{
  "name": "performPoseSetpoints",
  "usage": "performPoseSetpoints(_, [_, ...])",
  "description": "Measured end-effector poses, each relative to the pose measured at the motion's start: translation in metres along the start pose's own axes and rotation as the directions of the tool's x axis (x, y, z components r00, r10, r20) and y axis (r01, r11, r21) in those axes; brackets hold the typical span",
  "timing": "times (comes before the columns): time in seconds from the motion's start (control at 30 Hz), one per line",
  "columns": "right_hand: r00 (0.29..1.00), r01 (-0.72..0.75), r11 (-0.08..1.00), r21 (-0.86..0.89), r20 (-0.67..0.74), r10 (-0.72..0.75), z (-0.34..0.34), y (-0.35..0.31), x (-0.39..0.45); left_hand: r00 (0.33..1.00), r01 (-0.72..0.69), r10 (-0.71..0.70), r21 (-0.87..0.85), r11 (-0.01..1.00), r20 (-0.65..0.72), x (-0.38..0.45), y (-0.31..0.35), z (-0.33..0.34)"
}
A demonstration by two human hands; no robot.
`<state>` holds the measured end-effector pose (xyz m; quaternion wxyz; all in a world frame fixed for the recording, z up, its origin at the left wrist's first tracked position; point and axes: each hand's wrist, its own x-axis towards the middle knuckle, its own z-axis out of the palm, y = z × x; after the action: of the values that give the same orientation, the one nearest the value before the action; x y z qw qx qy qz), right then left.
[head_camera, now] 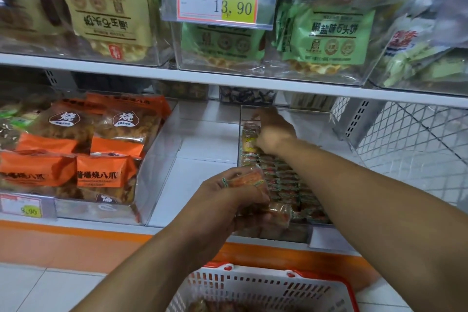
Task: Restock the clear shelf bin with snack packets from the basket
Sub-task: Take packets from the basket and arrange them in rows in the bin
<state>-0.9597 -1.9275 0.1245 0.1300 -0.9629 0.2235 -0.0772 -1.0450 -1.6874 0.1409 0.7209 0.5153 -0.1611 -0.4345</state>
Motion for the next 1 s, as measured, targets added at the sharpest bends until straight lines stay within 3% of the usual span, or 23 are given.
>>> performPoseSetpoints(0.17, [0.956, -0.287, 0.930, 0.230, 0.135, 0.262, 0.011, 0.012, -0.003, 1.000, 0.001, -0.001, -0.016, 1.000, 0.008, 0.001, 0.000, 0.002])
performPoseSetpoints(0.27, [0.940, -0.342, 0.802, 0.489, 0.171, 0.297, 0.020, 0.009, -0.007, 1.000, -0.003, 0.003, -0.009, 1.000, -0.014, 0.003, -0.001, 0.003])
performPoseSetpoints(0.37, [0.940, -0.332, 0.777, 0.535, 0.124, 0.317, 0.028, 0.006, -0.007, 1.000, -0.003, 0.002, -0.023, 1.000, -0.030, 0.004, -0.002, 0.003])
performPoseSetpoints(0.53, [0.940, -0.330, 0.661, 0.674, 0.172, 0.295, 0.026, 0.014, -0.007, 0.999, 0.007, -0.008, -0.020, 1.000, -0.036, 0.000, -0.003, 0.001])
performPoseSetpoints(0.8, [0.979, -0.185, 0.606, 0.774, 0.091, 0.183, -0.019, 0.043, -0.076, 0.998, -0.021, 0.017, -0.050, 0.999, -0.060, -0.010, -0.003, 0.003])
performPoseSetpoints(1.0, [0.996, -0.084, 0.237, 0.968, 0.090, -0.013, -0.056, 0.024, -0.173, 0.992, 0.044, -0.066, -0.196, 0.980, -0.109, -0.013, -0.008, 0.009])
